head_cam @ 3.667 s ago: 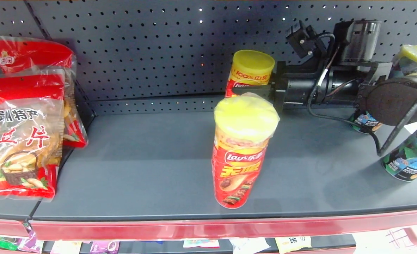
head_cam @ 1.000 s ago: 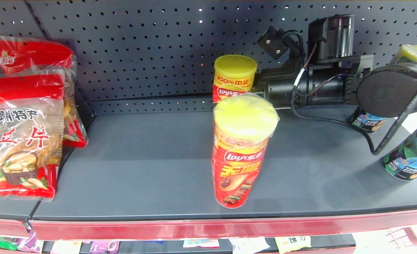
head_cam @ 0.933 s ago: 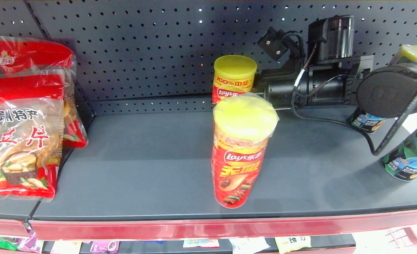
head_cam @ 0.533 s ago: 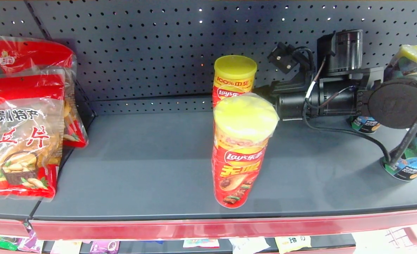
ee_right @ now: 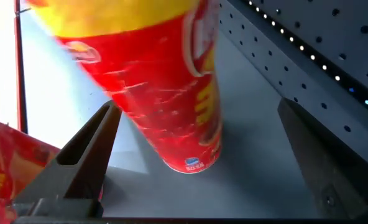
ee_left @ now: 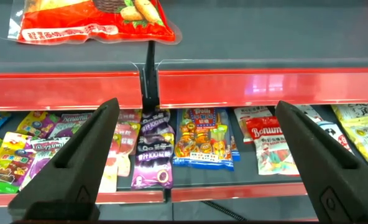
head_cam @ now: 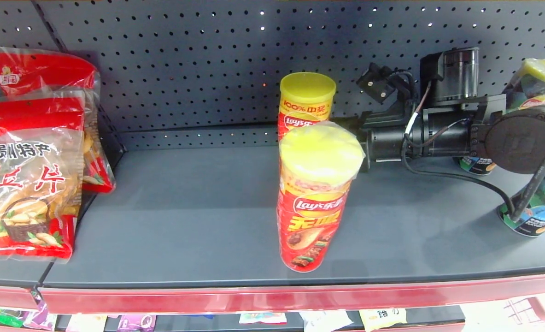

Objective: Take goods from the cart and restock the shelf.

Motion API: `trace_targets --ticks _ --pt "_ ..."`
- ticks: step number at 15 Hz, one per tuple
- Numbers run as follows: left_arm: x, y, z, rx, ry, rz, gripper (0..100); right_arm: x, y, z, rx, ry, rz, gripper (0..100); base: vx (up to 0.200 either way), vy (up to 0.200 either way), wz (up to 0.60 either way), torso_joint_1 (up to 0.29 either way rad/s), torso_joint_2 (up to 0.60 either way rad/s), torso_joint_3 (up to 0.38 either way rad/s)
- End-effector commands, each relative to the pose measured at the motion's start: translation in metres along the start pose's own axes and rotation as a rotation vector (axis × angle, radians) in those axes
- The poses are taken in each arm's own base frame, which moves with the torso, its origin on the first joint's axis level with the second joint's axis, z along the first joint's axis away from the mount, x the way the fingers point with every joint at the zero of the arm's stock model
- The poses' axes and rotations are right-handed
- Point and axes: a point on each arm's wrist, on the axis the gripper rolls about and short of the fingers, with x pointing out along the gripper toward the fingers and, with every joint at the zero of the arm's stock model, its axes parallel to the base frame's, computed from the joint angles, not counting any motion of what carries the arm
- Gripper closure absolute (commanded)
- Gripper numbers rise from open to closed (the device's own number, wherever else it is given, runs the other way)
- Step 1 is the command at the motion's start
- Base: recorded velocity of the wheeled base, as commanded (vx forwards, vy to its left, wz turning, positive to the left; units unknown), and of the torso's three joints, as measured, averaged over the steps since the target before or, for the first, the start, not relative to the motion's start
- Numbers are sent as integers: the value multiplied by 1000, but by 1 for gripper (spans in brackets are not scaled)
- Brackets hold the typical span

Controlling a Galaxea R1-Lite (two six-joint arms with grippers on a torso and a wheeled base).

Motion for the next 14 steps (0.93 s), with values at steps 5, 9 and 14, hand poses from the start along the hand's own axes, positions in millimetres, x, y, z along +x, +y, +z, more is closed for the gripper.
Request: trace_targets --ticks 5,9,14 --pt "0 0 0 -1 1 0 0 -4 -7 -3 1 -3 -25 0 0 0 0 0 0 0" --pt "0 0 0 -1 1 0 0 -5 -10 -4 4 0 -32 0 0 0 0 0 0 0" --pt "0 0 0 -1 1 0 0 -9 -8 -2 0 -4 -33 0 0 0 0 0 0 0"
